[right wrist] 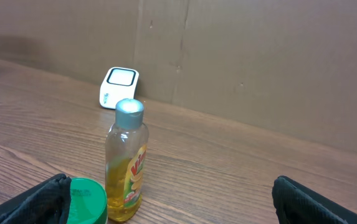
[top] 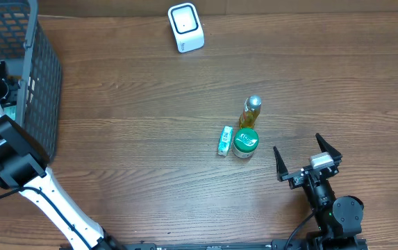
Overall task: Scan the item barcode
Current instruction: 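Lower the left gripper into the basket and grasp the mint-green wipes pack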
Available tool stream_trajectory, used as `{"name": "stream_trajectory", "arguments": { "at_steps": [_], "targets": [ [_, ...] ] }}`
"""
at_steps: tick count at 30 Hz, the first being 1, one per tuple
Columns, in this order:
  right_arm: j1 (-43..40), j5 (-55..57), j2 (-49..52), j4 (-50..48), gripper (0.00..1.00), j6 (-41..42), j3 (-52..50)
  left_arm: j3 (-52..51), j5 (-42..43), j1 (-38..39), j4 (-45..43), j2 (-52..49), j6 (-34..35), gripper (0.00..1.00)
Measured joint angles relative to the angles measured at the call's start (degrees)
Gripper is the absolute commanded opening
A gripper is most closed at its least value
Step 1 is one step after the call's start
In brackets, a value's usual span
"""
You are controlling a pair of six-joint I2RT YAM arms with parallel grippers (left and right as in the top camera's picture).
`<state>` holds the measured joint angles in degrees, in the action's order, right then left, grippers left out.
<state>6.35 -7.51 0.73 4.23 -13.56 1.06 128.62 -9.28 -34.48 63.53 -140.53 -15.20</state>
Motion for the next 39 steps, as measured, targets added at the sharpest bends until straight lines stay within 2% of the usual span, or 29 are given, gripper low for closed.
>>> {"name": "stream_trajectory", "arguments": {
  "at_steps": [8, 14, 20, 22, 23, 25, 26, 30, 35, 39],
  "targets": [
    [0.02, 0.00, 0.00, -0.02, 1.00, 0.02, 0.00, 0.00, -4.59, 0.07, 1.07, 1.57, 1.31, 0.65],
    [0.02, -0.02, 0.00, -0.02, 1.00, 0.02, 0.00, 0.00, -9.07, 0.04, 4.59, 6.69, 2.75, 0.68],
    [0.02, 0.00, 0.00, -0.02, 1.00, 0.00, 0.00, -0.24, -10.75, -0.13, 6.12, 7.43, 3.23, 0.69],
    [0.02, 0.00, 0.00, -0.02, 1.00, 0.00, 0.00, -0.50, -10.97, -0.28, 5.95, 7.43, 3.23, 0.76],
    [0.02, -0.02, 0.00, 0.00, 1.00, 0.02, 0.00, -0.83, -11.02, -0.39, 5.62, 7.43, 3.28, 0.86],
    [0.02, -0.02, 0.00, -0.02, 1.00, 0.02, 0.00, -1.60, -10.93, -0.79, 5.25, 7.43, 3.85, 1.00],
    [0.02, 0.00, 0.00, 0.00, 1.00, 0.02, 0.00, -1.99, -10.75, -1.05, 4.90, 7.43, 4.07, 1.00],
    [0.02, 0.00, 0.00, -0.02, 1.00, 0.00, 0.00, -4.61, -6.71, -2.32, 2.91, 7.43, 3.21, 1.00],
    [0.02, -0.02, 0.00, -0.04, 1.00, 0.02, 0.00, -7.28, 3.58, -3.48, 1.88, 7.43, 0.39, 0.99],
    [0.02, -0.02, 0.00, 0.00, 1.00, 0.02, 0.00, -7.37, 8.66, -4.09, 1.09, 7.43, 0.48, 1.00]
  ]
}}
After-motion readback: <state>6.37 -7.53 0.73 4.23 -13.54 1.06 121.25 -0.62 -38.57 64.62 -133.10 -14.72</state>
